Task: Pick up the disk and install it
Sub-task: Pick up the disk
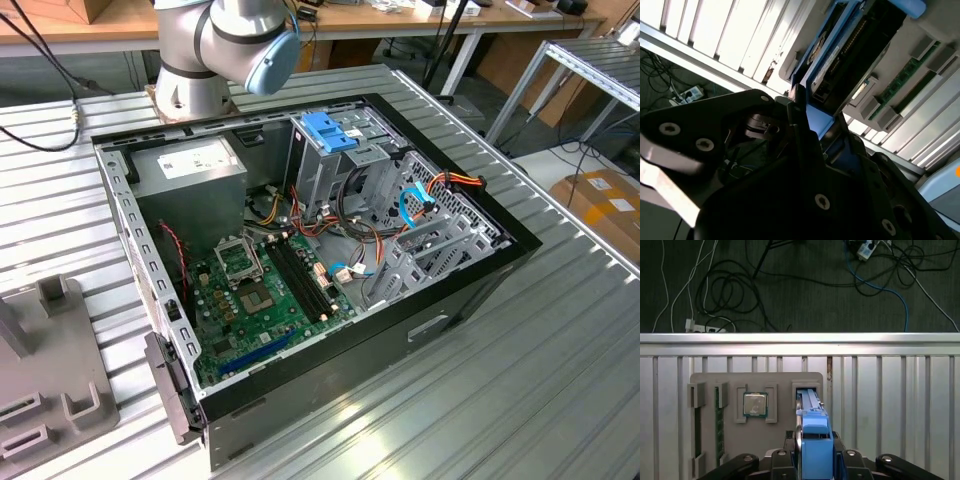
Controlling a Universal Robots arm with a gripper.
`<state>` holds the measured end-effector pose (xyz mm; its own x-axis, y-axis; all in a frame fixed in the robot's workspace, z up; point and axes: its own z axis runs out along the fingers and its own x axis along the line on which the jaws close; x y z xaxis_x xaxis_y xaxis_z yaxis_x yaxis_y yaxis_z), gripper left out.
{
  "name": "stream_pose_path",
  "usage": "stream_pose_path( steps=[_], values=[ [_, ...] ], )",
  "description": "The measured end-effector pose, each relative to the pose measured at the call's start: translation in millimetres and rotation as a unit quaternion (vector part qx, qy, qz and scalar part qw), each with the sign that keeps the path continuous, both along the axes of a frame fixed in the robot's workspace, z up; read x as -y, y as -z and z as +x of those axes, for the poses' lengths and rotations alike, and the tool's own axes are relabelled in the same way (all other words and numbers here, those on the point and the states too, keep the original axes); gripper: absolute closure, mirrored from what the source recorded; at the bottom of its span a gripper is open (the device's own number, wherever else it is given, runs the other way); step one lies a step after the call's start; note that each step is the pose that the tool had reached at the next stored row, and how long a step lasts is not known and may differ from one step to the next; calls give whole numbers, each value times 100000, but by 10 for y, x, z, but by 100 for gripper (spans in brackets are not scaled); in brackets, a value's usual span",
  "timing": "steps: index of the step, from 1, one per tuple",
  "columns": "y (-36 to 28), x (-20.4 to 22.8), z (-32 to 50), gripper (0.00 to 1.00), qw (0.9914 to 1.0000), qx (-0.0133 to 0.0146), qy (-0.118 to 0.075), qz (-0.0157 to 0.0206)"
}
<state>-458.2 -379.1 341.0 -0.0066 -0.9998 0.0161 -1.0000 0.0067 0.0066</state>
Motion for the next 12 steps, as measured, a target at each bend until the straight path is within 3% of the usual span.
stream_pose_path(
  steps=[3, 4, 8, 12],
  values=[
    [-208, 0, 0, 64, 100000, -8, -1, -4],
    [-238, 0, 0, 64, 100000, -4, 0, -2],
    [-244, 0, 0, 64, 100000, -2, -1, -1],
    [-392, 0, 0, 64, 100000, -3, -1, -2]
  ],
)
